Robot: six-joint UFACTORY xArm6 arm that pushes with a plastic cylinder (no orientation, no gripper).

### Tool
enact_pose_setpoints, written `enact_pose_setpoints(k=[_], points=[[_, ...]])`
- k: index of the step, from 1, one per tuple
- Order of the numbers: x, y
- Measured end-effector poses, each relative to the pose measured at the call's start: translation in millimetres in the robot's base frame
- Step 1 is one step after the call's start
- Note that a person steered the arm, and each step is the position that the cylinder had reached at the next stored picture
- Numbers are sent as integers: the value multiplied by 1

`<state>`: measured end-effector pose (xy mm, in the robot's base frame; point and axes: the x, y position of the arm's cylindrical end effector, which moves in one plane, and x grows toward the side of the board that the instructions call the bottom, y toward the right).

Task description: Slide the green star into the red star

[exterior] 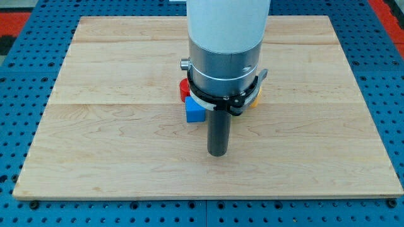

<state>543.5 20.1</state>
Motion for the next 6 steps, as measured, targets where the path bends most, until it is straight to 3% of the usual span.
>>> enact_pose_setpoints(k=[2, 4, 5, 6], points=[[-5, 1], [-77, -8], [-42, 2], [-54, 66]])
